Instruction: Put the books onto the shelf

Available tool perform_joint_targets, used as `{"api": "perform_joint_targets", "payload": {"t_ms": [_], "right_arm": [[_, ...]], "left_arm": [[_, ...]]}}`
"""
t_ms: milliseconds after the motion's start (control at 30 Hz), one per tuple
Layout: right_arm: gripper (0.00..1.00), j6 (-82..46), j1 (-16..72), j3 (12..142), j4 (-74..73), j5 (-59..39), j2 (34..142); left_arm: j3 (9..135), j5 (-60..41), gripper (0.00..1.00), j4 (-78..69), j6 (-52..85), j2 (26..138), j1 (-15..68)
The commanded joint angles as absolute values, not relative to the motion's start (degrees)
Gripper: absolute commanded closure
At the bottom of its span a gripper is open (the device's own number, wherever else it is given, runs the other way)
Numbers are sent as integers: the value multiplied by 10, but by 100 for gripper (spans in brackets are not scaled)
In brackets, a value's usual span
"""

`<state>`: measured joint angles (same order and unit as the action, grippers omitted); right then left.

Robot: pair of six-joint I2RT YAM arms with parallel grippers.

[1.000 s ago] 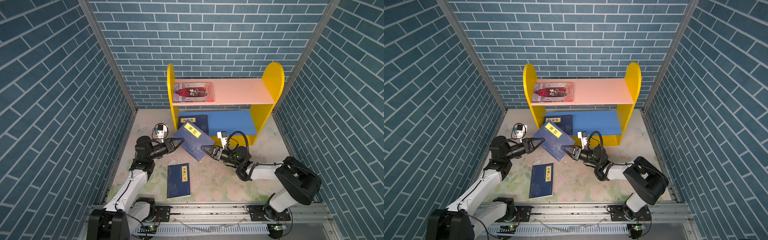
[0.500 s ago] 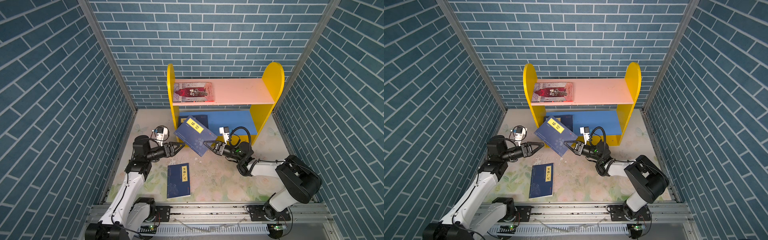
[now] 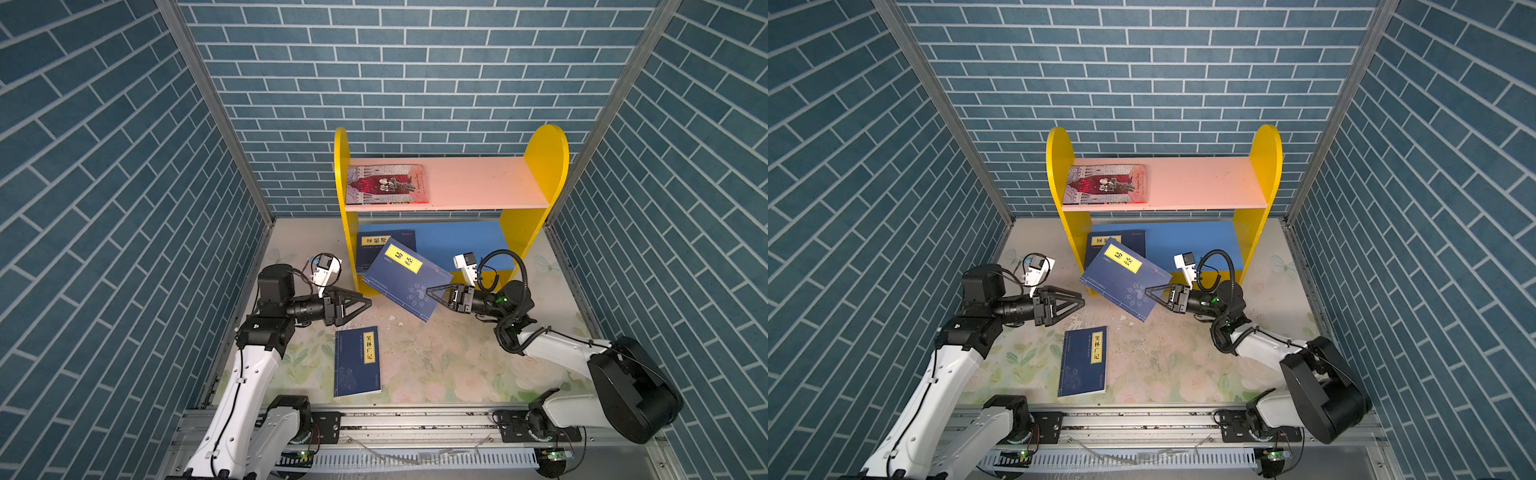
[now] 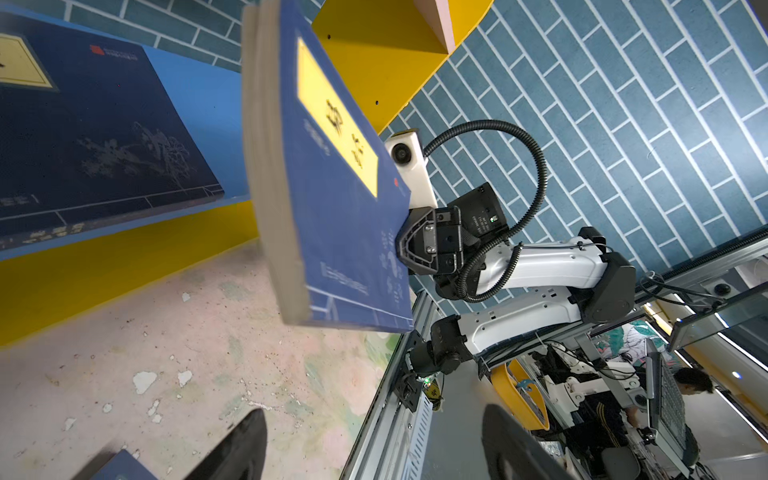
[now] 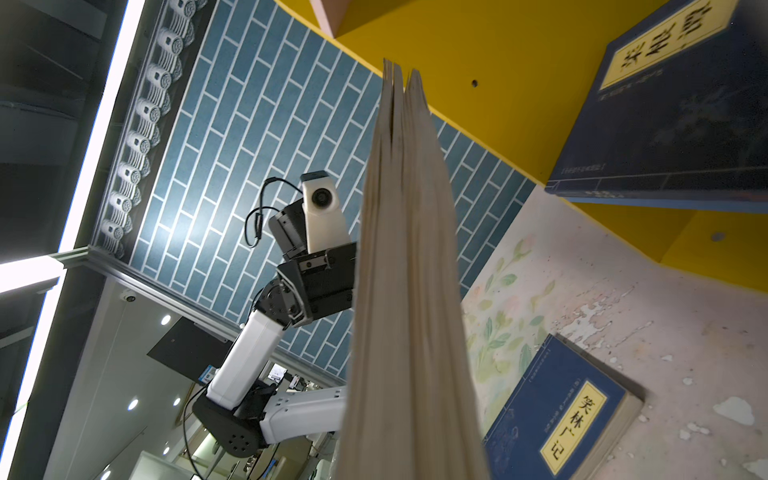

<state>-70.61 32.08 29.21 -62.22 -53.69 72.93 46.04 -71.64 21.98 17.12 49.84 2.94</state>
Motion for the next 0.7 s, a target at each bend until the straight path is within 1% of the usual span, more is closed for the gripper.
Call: {"api": "perform_joint_targets", "payload": {"t_ms": [0,100,167,233,367,567,667], "right_arm": [[100,-624,319,298,-494,-580,651],[100,-543,318,310,-343,-575,582],[100,-520,318,308,-299,-570,558],[100,-523,318,307,-296,-578,549],[100,-530,318,306,-295,-584,543],[100,-531,319,328,-285,-600,564],[100,-537,321,336,-293,-605,582]], "left_arm": [[481,-736,18,248,165,502,24],[464,-737,19,186,230,505,19],[457,-757,18,152,264,510,18],[457,-796,17,137,283,521,18],[449,-831,15,104,336,531,23],[430,-822,11,99,323,536,36],[424,-815,12,80,329,554,46]]}}
